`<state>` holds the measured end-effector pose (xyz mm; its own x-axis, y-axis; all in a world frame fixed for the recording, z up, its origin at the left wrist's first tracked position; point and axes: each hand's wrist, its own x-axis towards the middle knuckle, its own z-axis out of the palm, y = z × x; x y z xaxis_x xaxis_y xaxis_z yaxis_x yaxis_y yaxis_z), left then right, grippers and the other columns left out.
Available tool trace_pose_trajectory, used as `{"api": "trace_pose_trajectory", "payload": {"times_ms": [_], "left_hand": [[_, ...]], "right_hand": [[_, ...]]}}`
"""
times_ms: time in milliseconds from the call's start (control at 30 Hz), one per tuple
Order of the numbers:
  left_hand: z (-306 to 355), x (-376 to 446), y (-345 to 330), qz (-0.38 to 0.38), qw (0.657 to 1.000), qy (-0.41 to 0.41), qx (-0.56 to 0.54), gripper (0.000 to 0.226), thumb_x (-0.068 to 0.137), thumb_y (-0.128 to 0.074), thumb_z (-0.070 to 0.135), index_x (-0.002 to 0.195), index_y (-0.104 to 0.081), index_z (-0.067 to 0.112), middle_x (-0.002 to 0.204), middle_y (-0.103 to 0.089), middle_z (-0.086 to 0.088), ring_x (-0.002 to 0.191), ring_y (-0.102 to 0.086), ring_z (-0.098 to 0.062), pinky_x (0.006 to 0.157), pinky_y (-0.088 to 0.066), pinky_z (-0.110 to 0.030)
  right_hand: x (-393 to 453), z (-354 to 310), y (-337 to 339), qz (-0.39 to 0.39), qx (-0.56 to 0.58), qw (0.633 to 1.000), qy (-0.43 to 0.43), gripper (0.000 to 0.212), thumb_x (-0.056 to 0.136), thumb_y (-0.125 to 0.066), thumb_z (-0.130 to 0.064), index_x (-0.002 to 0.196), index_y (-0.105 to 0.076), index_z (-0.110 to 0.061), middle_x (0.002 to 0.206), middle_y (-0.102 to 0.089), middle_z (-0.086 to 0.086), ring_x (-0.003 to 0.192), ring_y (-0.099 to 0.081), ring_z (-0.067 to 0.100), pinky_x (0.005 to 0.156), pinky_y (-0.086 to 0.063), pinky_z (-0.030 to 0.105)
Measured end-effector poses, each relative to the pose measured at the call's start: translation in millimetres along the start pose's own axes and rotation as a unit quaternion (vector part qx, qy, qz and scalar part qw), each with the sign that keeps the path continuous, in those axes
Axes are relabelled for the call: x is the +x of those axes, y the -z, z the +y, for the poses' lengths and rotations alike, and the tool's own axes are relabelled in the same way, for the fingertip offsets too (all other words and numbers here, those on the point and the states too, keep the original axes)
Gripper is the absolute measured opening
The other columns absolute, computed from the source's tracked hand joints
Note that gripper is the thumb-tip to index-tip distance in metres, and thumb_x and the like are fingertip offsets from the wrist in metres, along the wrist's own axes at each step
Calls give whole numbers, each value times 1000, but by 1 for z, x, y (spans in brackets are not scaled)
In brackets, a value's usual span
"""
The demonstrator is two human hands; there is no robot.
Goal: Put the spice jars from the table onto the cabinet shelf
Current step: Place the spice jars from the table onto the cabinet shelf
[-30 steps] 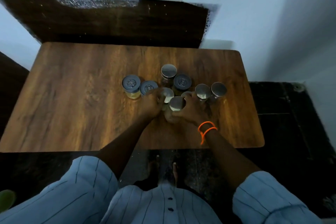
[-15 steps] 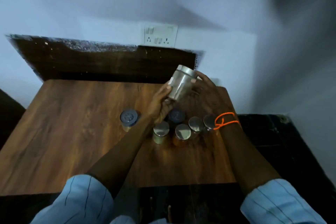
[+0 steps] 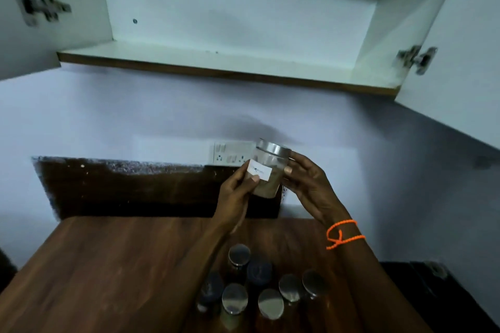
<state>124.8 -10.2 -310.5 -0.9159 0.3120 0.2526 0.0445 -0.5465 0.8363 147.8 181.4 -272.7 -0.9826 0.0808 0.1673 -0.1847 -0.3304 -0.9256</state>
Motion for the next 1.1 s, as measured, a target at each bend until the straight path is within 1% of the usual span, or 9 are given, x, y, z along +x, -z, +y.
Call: {"api": "trace_pose_trajectory", "payload": {"times_ms": [100, 167, 200, 333, 667, 833, 933, 1033, 1100], "left_hand": [[12, 4, -10, 38, 992, -52, 106, 55, 89, -77, 11, 141, -60, 17, 135, -68, -3, 129, -63, -20, 107, -53, -41], [18, 8, -18, 81, 976, -97, 179, 67, 81, -86, 16, 142, -59, 21, 137, -64, 5, 125, -62, -6, 92, -58, -22], [21, 10, -23, 95, 967, -118, 206, 72, 77, -89, 22, 141, -59, 24, 137, -61, 8, 123, -61, -1, 88, -57, -17], [26, 18, -41, 112, 947, -158, 256, 83, 65, -92, 43, 140, -59, 31, 132, -57, 13, 120, -58, 5, 83, -58, -15], [22, 50, -79, 74, 953, -155, 248, 75, 76, -89, 17, 144, -57, 19, 134, -57, 5, 117, -57, 13, 77, -52, -4], [18, 64, -97, 56, 955, -170, 235, 76, 76, -89, 18, 145, -57, 20, 135, -58, 7, 120, -59, 5, 79, -54, -7], [13, 73, -102, 44, 957, -176, 227, 74, 77, -89, 16, 144, -57, 21, 134, -58, 6, 117, -59, 6, 78, -53, -7], [11, 84, -112, 34, 956, -182, 229, 75, 77, -88, 18, 145, -57, 20, 135, -58, 4, 123, -59, -2, 79, -54, -7], [13, 97, -122, 26, 951, -194, 241, 75, 76, -89, 21, 144, -57, 21, 135, -58, 4, 125, -58, -3, 77, -54, -9]], "right_hand": [[7, -14, 1, -10, 2, 1000, 23, 44, 95, -67, -2, 138, -61, -9, 138, -66, 18, 129, -64, 33, 105, -55, 44], [12, -21, 2, -1, -3, 999, 36, 44, 95, -67, -4, 138, -63, -11, 137, -67, 17, 129, -63, 35, 107, -53, 47], [15, -25, 3, 1, -7, 999, 41, 43, 95, -67, -5, 137, -64, -11, 137, -67, 17, 129, -63, 35, 105, -55, 47], [23, -37, 9, -4, -14, 998, 61, 40, 98, -65, -7, 137, -65, -13, 137, -67, 15, 127, -65, 35, 100, -57, 44], [35, -79, 42, -14, -27, 993, 112, 49, 87, -74, -10, 135, -66, -7, 135, -69, 16, 124, -67, 34, 95, -60, 41], [40, -97, 60, -24, -49, 990, 132, 47, 91, -72, -7, 137, -65, -8, 136, -68, 15, 125, -67, 34, 97, -60, 42], [45, -103, 71, -17, -62, 989, 137, 45, 92, -72, -5, 136, -65, -8, 136, -69, 13, 125, -67, 36, 100, -58, 47], [47, -111, 78, -12, -81, 985, 150, 53, 85, -80, -14, 136, -66, -13, 138, -68, 10, 128, -65, 34, 106, -54, 52], [48, -120, 80, -17, -93, 982, 166, 63, 81, -85, -21, 140, -64, -17, 141, -66, 6, 132, -63, 29, 109, -51, 50]]}}
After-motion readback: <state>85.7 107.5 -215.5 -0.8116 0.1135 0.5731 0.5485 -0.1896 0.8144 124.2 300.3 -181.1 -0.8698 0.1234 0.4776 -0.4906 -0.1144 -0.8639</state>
